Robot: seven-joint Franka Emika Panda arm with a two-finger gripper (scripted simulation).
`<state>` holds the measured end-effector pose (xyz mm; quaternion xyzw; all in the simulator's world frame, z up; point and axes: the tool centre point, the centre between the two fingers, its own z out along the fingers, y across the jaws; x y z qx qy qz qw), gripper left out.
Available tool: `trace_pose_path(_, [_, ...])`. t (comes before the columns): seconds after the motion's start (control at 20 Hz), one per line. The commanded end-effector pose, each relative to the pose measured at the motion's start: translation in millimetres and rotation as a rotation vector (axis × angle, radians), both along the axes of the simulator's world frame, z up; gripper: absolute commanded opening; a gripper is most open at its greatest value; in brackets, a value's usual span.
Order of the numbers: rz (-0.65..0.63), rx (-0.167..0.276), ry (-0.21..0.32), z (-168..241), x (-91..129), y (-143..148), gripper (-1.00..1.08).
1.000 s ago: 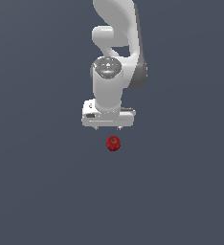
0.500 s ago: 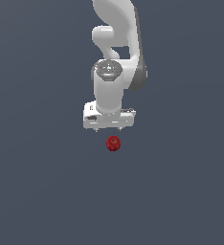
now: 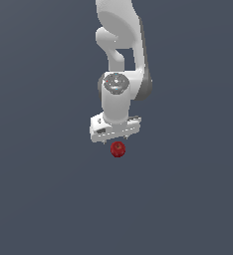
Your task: Pick up the object and move it to a goal position.
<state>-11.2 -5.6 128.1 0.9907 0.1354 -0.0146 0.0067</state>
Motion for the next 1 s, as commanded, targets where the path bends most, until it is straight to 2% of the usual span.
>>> trace_pose_path(0.0, [0.060, 0.006, -0.007, -9, 1, 3, 1.00])
trace_pose_path(0.45, [0.192, 0.018, -0.023, -29, 1, 11, 1.00])
trace_pose_path(0.95, [0.207, 0.020, -0.024, -38, 1, 12, 1.00])
